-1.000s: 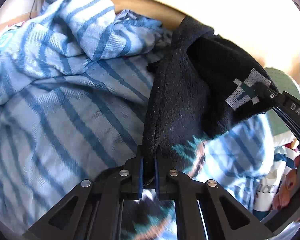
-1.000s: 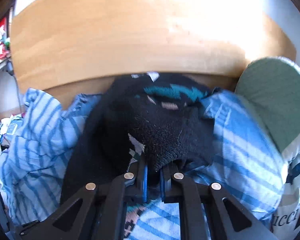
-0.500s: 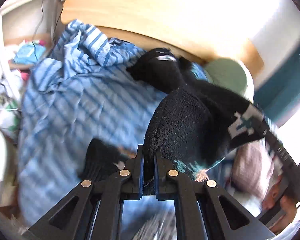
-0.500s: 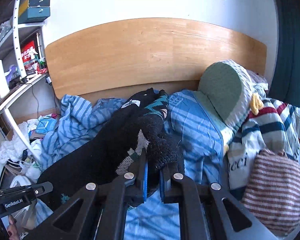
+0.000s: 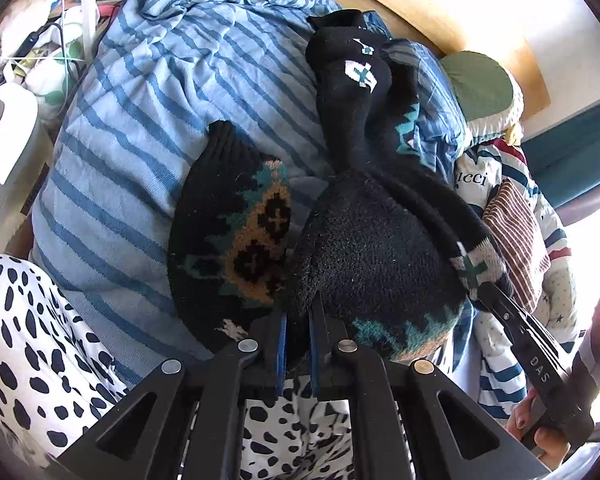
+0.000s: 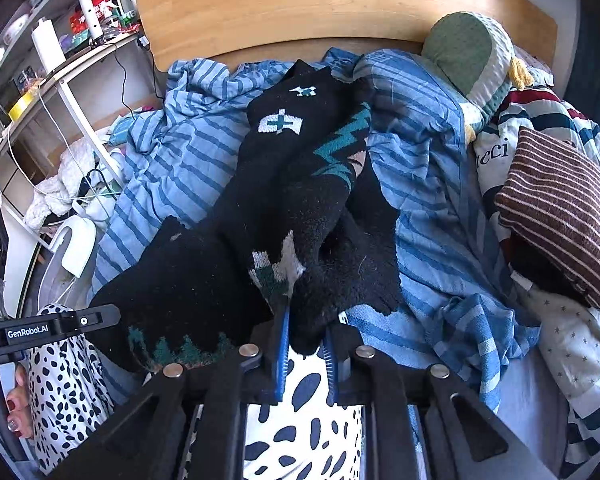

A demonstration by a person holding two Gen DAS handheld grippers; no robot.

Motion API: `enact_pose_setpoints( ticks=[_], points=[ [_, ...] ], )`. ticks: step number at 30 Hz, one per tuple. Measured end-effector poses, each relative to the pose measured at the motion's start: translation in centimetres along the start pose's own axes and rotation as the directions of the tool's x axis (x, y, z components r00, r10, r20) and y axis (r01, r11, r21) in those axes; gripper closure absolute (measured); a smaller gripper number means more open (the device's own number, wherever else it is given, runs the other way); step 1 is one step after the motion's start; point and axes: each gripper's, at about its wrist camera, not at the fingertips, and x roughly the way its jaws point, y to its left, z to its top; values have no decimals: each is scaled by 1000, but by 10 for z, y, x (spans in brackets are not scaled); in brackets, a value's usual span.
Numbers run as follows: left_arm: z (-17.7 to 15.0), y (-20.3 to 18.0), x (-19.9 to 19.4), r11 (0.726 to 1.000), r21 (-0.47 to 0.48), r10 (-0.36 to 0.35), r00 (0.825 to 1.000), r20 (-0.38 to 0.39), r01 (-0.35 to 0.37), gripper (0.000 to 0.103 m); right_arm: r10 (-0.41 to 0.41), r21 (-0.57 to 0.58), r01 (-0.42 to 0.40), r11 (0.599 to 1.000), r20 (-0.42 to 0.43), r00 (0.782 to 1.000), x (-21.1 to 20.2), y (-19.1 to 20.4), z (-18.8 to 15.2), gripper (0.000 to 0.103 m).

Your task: Fold clothes

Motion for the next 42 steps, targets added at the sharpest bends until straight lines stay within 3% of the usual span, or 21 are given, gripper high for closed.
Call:
enact_pose_setpoints(
  ticks=[2, 4, 6, 9, 11, 16, 21, 23, 25, 26, 27, 28, 31, 34, 36, 39, 42],
  points=[
    [10, -6, -6, 1000, -10, 6, 1000, -8, -6, 91, 1, 9, -1, 1000, 4, 1000, -6, -3, 5, 67],
    [31, -6, -11, 999, -27, -17, 1000, 23, 17, 82, 14, 57, -15, 998, 25, 1000, -15, -15, 9, 66],
    [53, -7, -18, 998, -46, -46, 997, 56, 49, 60, 9, 96, -13, 995, 38, 999, -20, -25, 16, 64],
    [85, -13, -24, 996, -58, -61, 992, 112, 68, 41, -21, 149, 12, 989, 58, 998, -24, -42, 30, 61],
    [108, -20, -19, 998, -47, -35, 989, 140, 42, 41, -50, 172, 38, 984, 69, 996, -22, -55, 39, 60],
    [130, -26, 71, 997, -71, -4, 998, -57, 0, 41, -92, 197, 84, 977, 30, 995, 2, -76, 64, 58],
    [151, -31, 160, 995, -87, 24, 967, -253, -47, 41, -49, 100, 48, 994, 3, 999, 29, -55, 82, 59],
    [146, -27, 182, 993, -101, 31, 953, -300, -64, 41, -42, 67, 42, 997, -4, 999, 39, -47, 88, 57],
    [142, -22, 191, 990, -136, -15, 948, -318, -29, 41, -38, 63, 39, 997, -12, 999, 48, -44, 94, 56],
    [140, -19, 192, 988, -155, -47, 947, -317, -3, 60, -37, 69, 38, 997, -18, 999, 53, -43, 97, 56],
    [141, -15, 190, 983, -174, -109, 947, -302, 58, 95, -42, 86, 45, 995, -29, 999, 57, -46, 99, 56],
    [143, -11, 185, 976, -194, -148, 947, -286, 94, 94, -48, 103, 52, 993, -39, 998, 62, -49, 102, 56],
    [164, 8, 148, 961, -243, -170, 974, -152, 130, 95, -98, 115, 106, 988, -74, 992, 72, -53, 107, 56],
    [193, 29, 86, 968, -223, -101, 993, 59, 112, 95, -121, 124, 129, 984, -72, 990, 73, -56, 110, 56],
    [206, 51, 46, 965, -248, -52, 987, 155, 90, 95, -126, 134, 133, 982, -57, 990, 69, -57, 112, 55],
    [216, 99, -5, 938, -339, 17, 970, 244, 69, 95, -128, 142, 133, 981, -42, 991, 68, -51, 114, 51],
    [204, 137, -16, 894, -435, 215, 955, 204, -109, 95, -91, 153, 97, 983, -47, 995, 79, -37, 118, 47]
  ],
)
